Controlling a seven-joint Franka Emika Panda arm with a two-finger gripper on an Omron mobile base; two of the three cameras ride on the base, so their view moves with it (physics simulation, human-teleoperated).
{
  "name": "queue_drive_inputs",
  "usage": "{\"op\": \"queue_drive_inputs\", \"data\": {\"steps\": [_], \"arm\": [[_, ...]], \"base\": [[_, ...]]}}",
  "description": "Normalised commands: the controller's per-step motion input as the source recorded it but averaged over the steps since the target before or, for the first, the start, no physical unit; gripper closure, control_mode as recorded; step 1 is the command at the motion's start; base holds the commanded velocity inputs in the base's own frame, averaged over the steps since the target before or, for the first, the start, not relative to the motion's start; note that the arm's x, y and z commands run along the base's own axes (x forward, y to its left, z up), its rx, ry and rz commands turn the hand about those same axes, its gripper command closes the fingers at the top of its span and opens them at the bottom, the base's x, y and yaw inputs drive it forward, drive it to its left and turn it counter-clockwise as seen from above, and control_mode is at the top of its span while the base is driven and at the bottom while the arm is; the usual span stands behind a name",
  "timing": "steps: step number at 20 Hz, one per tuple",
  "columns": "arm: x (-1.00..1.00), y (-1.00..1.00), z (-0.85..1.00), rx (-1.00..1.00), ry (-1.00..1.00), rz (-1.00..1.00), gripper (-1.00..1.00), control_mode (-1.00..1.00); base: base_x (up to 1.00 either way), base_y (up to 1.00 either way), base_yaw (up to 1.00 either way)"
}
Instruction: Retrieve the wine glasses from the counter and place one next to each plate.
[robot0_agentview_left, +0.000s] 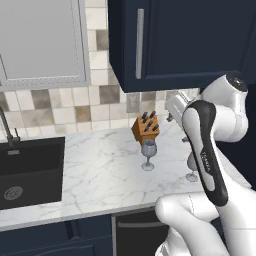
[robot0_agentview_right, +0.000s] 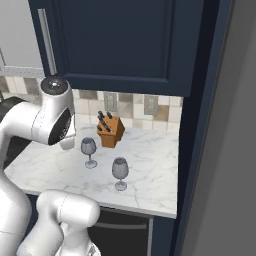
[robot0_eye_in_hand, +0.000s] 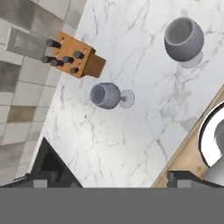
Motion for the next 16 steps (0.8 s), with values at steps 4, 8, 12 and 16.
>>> {"op": "queue_drive_inputs", "data": {"steps": [4,8,12,16], "arm": [[0.05,0.0,-0.09,0.39,-0.13,-0.26,-1.0,-1.0],[0.0,-0.02,-0.04,0.43,-0.04,-0.19,-1.0,-1.0],[0.0,-0.19,0.0,0.45,0.02,-0.05,-1.0,-1.0],[0.0,-0.28,-0.01,0.4,0.03,0.0,-1.0,-1.0]], "base": [[0.0,0.0,0.0],[0.0,0.0,0.0],[0.0,0.0,0.0],[0.0,0.0,0.0]]}}
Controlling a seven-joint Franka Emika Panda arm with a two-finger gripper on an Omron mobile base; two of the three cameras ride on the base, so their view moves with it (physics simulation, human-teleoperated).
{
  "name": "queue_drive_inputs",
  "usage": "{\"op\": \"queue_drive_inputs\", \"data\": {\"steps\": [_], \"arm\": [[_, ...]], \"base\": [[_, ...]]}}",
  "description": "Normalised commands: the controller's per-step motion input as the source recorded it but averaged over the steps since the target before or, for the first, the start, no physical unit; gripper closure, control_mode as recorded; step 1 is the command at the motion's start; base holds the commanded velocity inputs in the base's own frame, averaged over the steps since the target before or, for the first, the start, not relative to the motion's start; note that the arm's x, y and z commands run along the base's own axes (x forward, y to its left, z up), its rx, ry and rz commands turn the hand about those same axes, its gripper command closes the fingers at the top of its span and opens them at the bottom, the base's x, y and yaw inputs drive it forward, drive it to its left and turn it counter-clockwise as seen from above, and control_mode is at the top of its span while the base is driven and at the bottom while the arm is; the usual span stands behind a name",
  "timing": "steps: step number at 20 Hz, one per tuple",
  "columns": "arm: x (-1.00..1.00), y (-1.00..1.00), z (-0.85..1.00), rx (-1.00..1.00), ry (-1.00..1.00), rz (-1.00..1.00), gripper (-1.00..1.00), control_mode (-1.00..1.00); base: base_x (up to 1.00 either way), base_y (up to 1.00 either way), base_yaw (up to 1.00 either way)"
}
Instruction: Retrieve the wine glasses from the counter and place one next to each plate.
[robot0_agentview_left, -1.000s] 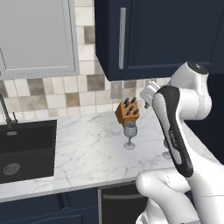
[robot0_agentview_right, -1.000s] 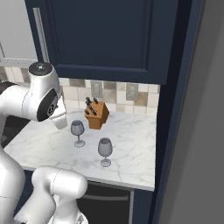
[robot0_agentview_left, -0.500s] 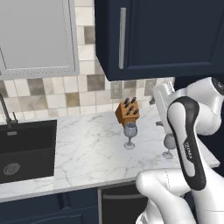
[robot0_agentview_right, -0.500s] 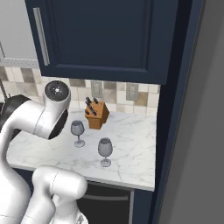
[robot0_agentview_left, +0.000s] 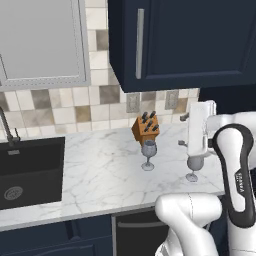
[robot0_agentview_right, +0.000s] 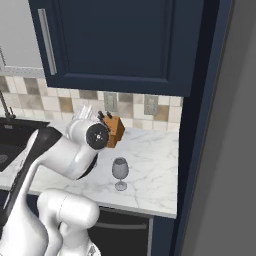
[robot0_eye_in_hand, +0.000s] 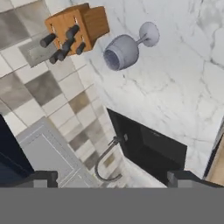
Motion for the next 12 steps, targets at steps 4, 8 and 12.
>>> {"op": "queue_drive_inputs", "data": {"steps": [4,8,12], "arm": [[0.0,-0.29,-0.12,0.32,0.08,-0.06,-1.0,-1.0],[0.0,-0.26,-0.16,0.25,0.04,-0.2,-1.0,-1.0],[0.0,-0.26,0.0,0.24,0.13,-0.15,-1.0,-1.0]], "base": [[0.0,0.0,0.0],[0.0,0.0,0.0],[0.0,0.0,0.0]]}}
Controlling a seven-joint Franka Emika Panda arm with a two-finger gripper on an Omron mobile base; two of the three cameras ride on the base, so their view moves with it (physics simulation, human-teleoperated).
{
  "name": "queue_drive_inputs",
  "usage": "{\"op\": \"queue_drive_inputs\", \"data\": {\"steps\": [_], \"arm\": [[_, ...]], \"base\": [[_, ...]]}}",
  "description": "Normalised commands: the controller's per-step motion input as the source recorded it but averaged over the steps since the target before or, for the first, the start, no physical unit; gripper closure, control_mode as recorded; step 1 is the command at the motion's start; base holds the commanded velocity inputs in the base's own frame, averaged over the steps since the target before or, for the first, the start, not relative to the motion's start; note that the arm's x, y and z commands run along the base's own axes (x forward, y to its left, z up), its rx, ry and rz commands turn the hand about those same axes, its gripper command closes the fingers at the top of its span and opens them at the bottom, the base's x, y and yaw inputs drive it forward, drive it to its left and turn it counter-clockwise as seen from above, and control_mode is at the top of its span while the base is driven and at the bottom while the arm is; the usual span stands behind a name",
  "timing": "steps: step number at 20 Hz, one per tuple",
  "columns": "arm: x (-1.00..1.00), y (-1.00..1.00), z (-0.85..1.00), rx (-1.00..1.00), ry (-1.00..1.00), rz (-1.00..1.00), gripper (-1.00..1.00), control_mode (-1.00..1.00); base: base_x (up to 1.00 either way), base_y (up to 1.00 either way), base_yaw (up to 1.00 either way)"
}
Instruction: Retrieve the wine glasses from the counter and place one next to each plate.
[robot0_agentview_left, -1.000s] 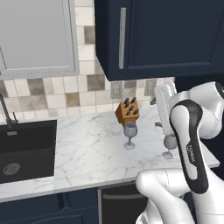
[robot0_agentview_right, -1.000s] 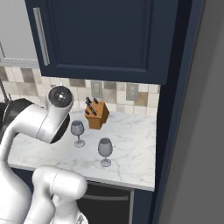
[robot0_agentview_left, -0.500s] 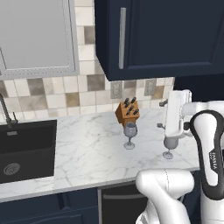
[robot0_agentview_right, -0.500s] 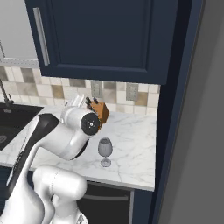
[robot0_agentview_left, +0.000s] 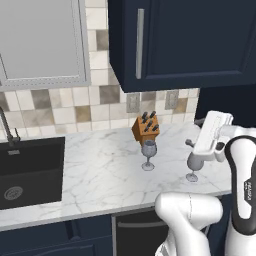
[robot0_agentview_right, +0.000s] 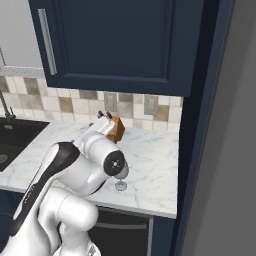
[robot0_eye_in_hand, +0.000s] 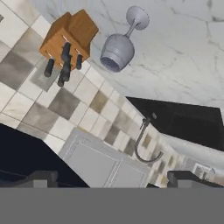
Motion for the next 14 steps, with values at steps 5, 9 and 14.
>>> {"op": "queue_drive_inputs", "data": {"steps": [5,9,14], "arm": [[0.0,-0.48,-0.07,0.19,0.15,-0.09,-1.0,-1.0],[0.0,-0.53,-0.22,0.13,0.15,0.0,-1.0,-1.0],[0.0,-0.52,-0.38,0.05,0.11,0.0,-1.0,-1.0]], "base": [[0.0,0.0,0.0],[0.0,0.0,0.0],[0.0,0.0,0.0]]}}
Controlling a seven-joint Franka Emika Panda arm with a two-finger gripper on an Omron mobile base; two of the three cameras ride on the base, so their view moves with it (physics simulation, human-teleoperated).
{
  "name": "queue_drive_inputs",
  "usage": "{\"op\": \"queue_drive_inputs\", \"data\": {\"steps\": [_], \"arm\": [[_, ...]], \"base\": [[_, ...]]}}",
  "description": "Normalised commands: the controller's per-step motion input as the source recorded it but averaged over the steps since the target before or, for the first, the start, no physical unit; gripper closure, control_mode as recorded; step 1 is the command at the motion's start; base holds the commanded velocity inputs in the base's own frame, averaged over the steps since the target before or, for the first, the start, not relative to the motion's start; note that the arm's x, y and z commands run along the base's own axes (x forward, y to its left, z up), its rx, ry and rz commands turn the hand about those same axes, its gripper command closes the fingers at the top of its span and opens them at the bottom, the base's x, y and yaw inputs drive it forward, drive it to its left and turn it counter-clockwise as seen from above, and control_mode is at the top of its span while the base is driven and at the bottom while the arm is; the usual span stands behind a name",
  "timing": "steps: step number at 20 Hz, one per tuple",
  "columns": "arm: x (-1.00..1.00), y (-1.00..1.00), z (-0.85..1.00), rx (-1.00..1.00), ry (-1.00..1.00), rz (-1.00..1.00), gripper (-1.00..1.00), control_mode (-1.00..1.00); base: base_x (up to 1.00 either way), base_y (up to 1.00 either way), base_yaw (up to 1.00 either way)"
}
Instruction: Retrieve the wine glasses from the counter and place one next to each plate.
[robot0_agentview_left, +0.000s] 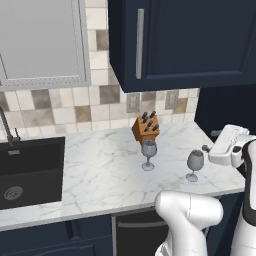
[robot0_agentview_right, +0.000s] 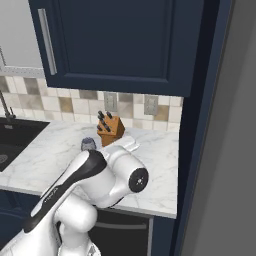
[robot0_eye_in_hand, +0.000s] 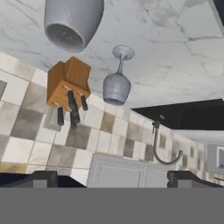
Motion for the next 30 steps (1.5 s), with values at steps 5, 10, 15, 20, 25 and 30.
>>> {"op": "queue_drive_inputs", "data": {"steps": [5,10,15,20,25,30], "arm": [[0.0,-0.32,-0.43,0.03,0.09,0.0,-1.0,-1.0],[0.0,-0.03,-0.44,0.01,0.01,0.0,-1.0,-1.0],[0.0,-0.1,-0.45,0.02,0.02,0.0,-1.0,-1.0],[0.0,-0.12,-0.32,0.06,0.0,0.0,-1.0,-1.0],[0.0,-0.16,-0.47,0.05,0.05,0.0,-1.0,-1.0],[0.08,-0.07,-0.41,0.08,0.05,0.04,-1.0,-1.0]], "base": [[0.0,0.0,0.0],[0.0,0.0,0.0],[0.0,0.0,0.0],[0.0,0.0,0.0],[0.0,0.0,0.0],[0.0,0.0,0.0]]}}
